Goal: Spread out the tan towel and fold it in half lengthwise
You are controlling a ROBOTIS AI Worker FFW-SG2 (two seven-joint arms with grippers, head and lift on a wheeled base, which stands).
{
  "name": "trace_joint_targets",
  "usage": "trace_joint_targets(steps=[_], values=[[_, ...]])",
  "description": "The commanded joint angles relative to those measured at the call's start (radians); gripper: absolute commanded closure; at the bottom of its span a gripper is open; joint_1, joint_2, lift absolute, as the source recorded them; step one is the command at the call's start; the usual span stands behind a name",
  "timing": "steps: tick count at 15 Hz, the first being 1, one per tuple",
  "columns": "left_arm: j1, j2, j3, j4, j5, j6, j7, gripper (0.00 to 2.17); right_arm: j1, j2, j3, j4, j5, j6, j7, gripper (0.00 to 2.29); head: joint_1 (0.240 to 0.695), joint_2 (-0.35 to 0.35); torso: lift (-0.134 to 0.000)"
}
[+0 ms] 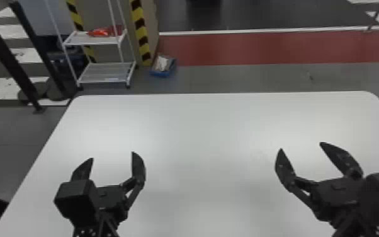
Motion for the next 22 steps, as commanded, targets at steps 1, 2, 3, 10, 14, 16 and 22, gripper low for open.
trace_joint_targets(steps=[1,2,3,10,14,16,22], values=[[0.003,-0.003,0.0,-0.004,0.0,0.001,-0.001,0.05,0.005,0.001,0.0,-0.002,0.0,-0.001,0.0,0.08,0.695,0.091,-0.123],[0.004,-0.003,0.0,-0.004,0.0,0.001,-0.001,0.05,0.006,0.001,0.0,-0.004,0.0,0.002,0.0,0.08,0.695,0.091,-0.123],[0.004,-0.003,-0.002,-0.005,0.0,0.001,-0.003,0.05,0.006,0.001,0.0,-0.006,0.0,-0.001,0.0,0.08,0.695,0.09,-0.123],[0.01,-0.003,-0.003,-0.008,0.0,-0.002,-0.005,0.05,0.014,0.001,0.0,-0.01,0.0,-0.004,0.0,0.08,0.695,0.088,-0.123],[0.012,-0.003,-0.005,-0.01,-0.005,0.001,-0.005,0.05,0.018,0.001,0.0,-0.01,0.0,-0.007,0.0,0.08,0.695,0.088,-0.123],[0.012,-0.003,-0.005,-0.01,-0.005,0.001,-0.005,0.05,0.018,0.001,0.0,-0.013,0.0,-0.007,0.0,0.08,0.695,0.088,-0.123],[0.012,-0.003,-0.005,-0.008,-0.005,0.001,-0.005,0.05,0.018,0.001,-0.002,-0.013,-0.002,-0.007,0.0,0.08,0.695,0.088,-0.123]])
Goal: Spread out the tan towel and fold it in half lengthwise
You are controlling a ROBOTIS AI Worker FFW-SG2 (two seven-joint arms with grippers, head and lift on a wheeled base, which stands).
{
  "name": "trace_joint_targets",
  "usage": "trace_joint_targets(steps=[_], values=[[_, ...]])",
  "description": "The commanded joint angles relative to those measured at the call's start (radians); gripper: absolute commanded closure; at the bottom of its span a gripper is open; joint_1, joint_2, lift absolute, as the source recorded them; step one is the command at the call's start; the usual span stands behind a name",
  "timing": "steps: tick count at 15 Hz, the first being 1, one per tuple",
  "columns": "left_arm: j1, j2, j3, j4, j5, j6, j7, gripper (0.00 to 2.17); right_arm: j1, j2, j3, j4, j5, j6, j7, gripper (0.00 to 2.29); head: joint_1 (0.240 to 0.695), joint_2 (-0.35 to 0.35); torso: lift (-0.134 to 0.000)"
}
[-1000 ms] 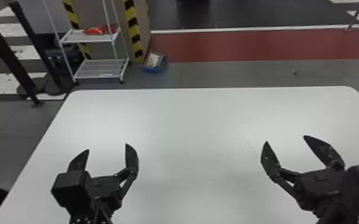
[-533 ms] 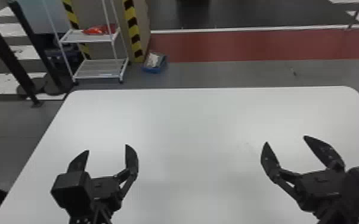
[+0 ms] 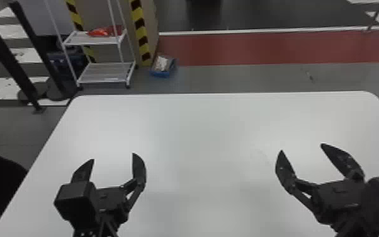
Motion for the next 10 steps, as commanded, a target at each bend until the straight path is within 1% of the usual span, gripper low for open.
trace_joint_targets(steps=[1,10], values=[[0.0,-0.003,0.0,0.0,0.0,0.0,0.0,0.05,0.001,0.001,0.0,0.0,0.0,0.0,0.0,0.08,0.695,0.088,-0.123],[-0.002,-0.003,0.0,0.006,0.0,0.0,-0.001,0.05,0.005,0.001,-0.005,0.0,-0.003,-0.006,0.0,0.08,0.695,0.086,-0.123]])
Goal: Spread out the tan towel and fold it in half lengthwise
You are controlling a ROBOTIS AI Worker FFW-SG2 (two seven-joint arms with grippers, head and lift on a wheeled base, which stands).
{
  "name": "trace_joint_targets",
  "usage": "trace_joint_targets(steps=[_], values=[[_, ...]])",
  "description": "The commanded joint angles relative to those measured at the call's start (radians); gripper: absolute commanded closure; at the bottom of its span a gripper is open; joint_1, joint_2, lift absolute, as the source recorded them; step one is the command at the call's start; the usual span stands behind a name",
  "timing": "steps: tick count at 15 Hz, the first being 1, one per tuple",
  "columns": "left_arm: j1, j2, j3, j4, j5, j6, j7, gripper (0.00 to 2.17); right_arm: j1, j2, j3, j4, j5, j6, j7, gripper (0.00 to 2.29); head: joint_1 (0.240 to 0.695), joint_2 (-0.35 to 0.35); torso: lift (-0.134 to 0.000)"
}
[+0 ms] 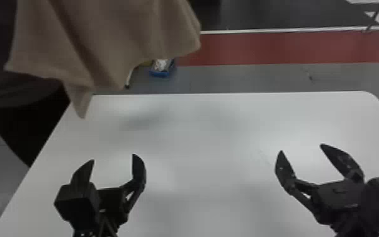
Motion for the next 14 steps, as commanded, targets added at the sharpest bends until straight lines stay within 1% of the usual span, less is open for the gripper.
trace_joint_targets(steps=[1,14], values=[[-0.001,-0.003,-0.001,0.002,0.0,0.0,-0.001,0.05,0.002,0.001,-0.004,0.0,-0.002,-0.003,0.0,0.08,0.695,0.086,-0.123],[0.0,-0.003,-0.008,0.002,-0.002,0.003,-0.003,0.05,0.018,0.001,-0.014,-0.003,-0.002,-0.012,-0.003,0.08,0.695,0.072,-0.123]])
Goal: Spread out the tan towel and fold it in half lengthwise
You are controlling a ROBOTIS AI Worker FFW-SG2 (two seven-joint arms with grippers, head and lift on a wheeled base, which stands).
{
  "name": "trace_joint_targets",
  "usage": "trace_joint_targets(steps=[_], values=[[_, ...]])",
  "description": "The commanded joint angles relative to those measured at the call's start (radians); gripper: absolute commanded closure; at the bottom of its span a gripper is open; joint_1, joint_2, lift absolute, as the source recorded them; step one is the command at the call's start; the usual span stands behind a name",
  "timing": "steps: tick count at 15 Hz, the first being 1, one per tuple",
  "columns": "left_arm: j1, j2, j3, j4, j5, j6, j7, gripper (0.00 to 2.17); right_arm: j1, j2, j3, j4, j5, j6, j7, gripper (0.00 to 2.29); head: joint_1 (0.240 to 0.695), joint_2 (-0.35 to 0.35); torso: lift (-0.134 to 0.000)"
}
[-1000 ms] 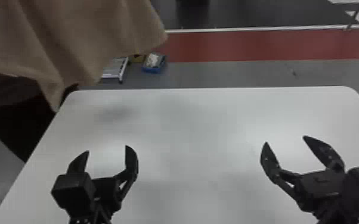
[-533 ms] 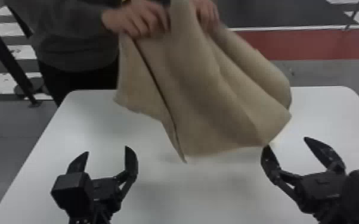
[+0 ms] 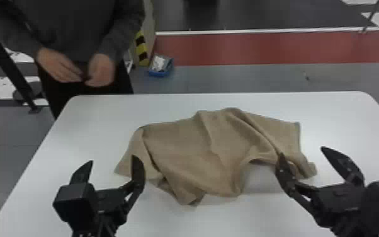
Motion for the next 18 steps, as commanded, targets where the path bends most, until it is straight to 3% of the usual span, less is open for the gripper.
trace_joint_targets(steps=[1,13,18], values=[[0.0,-0.003,-0.001,-0.002,0.0,0.001,-0.001,0.05,0.003,0.001,-0.003,-0.003,0.0,0.0,0.0,0.08,0.695,0.071,-0.123],[0.0,-0.003,-0.011,0.0,0.0,0.004,-0.001,0.05,0.01,0.001,-0.006,-0.009,0.019,0.0,0.002,0.08,0.695,0.06,-0.123],[-0.005,-0.003,-0.011,0.009,0.0,0.007,-0.003,0.05,0.023,0.001,-0.043,-0.007,0.132,-0.031,0.043,0.08,0.695,0.057,-0.123]])
